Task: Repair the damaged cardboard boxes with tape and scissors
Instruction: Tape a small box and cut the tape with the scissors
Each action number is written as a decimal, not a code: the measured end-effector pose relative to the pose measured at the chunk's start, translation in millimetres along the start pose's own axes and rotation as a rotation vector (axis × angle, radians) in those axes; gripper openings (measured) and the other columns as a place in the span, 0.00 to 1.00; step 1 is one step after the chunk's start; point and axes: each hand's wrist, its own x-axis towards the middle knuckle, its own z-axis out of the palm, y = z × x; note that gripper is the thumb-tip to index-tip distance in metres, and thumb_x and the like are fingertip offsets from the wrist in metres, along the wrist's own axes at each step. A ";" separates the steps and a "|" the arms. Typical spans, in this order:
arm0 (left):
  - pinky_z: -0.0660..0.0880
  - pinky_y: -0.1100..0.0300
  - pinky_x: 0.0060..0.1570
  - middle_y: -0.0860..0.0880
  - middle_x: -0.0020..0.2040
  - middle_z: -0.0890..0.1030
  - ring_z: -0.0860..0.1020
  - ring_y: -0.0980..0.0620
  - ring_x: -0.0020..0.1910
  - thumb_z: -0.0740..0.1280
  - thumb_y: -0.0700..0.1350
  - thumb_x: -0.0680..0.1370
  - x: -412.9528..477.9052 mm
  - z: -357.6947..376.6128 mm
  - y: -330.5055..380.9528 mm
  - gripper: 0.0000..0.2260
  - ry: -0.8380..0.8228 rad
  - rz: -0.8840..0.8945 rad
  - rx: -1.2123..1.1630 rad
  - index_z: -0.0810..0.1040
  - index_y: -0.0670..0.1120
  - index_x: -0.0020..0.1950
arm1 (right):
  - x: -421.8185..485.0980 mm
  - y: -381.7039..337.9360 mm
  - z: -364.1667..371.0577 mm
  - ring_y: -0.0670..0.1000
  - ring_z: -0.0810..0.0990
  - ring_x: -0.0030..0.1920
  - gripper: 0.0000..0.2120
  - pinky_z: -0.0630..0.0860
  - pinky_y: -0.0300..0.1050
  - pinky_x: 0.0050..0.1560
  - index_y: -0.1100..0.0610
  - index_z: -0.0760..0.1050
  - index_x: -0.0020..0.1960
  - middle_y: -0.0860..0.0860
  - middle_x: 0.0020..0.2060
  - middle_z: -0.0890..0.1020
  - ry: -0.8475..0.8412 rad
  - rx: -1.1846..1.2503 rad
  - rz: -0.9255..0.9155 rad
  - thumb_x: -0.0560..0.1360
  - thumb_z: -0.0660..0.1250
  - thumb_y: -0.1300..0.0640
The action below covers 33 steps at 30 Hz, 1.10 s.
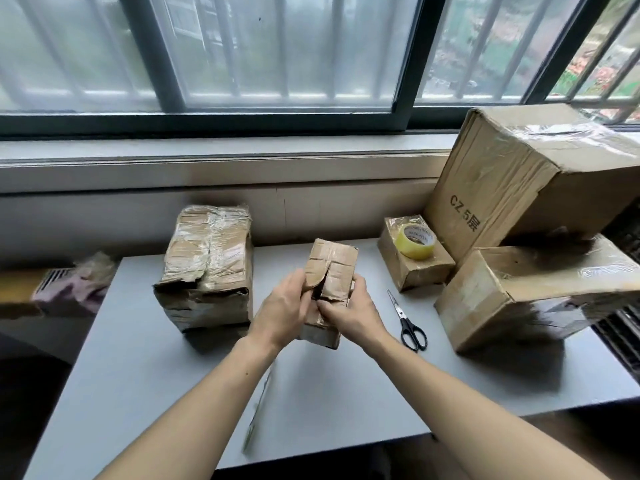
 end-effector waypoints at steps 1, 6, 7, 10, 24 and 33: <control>0.69 0.53 0.52 0.46 0.52 0.78 0.74 0.46 0.52 0.63 0.42 0.80 -1.8 0.5 -2.0 0.07 -0.032 0.017 -0.002 0.74 0.43 0.58 | 1.2 3.3 0.1 0.49 0.79 0.59 0.38 0.78 0.52 0.60 0.47 0.62 0.66 0.49 0.59 0.78 0.007 -0.003 0.019 0.62 0.75 0.42; 0.74 0.50 0.54 0.49 0.54 0.79 0.77 0.47 0.53 0.57 0.52 0.78 -14.9 2.3 -9.7 0.16 -0.186 0.078 0.032 0.74 0.44 0.59 | 5.0 23.5 -13.1 0.54 0.60 0.73 0.50 0.62 0.49 0.73 0.49 0.50 0.78 0.56 0.73 0.59 0.015 -0.092 0.083 0.67 0.77 0.41; 0.75 0.51 0.52 0.50 0.53 0.79 0.77 0.47 0.52 0.56 0.55 0.78 -16.4 4.6 -11.3 0.18 -0.201 0.085 0.055 0.74 0.45 0.59 | 8.4 27.4 -18.3 0.56 0.53 0.77 0.54 0.56 0.51 0.75 0.50 0.45 0.80 0.57 0.76 0.53 0.023 -0.200 0.060 0.67 0.76 0.40; 0.77 0.50 0.48 0.53 0.52 0.78 0.79 0.48 0.50 0.57 0.58 0.79 -21.7 13.6 -23.0 0.16 -0.262 0.122 0.148 0.72 0.51 0.59 | 19.8 36.0 -35.1 0.58 0.50 0.79 0.51 0.52 0.55 0.77 0.46 0.50 0.81 0.57 0.78 0.52 -0.033 -0.491 -0.066 0.68 0.72 0.33; 0.75 0.58 0.49 0.50 0.52 0.82 0.79 0.51 0.48 0.59 0.48 0.79 -14.3 29.9 -0.1 0.09 -0.190 0.302 0.151 0.73 0.50 0.57 | 39.1 62.8 -59.5 0.60 0.46 0.79 0.56 0.48 0.58 0.75 0.46 0.44 0.82 0.56 0.80 0.49 -0.496 -0.972 -0.486 0.66 0.75 0.36; 0.72 0.57 0.61 0.52 0.58 0.78 0.76 0.54 0.58 0.70 0.44 0.78 -1.0 13.5 -7.1 0.10 0.018 -0.037 0.052 0.77 0.46 0.59 | 47.1 49.5 -56.5 0.57 0.68 0.58 0.40 0.63 0.50 0.61 0.52 0.62 0.69 0.54 0.56 0.69 -0.305 -0.879 -0.437 0.64 0.73 0.38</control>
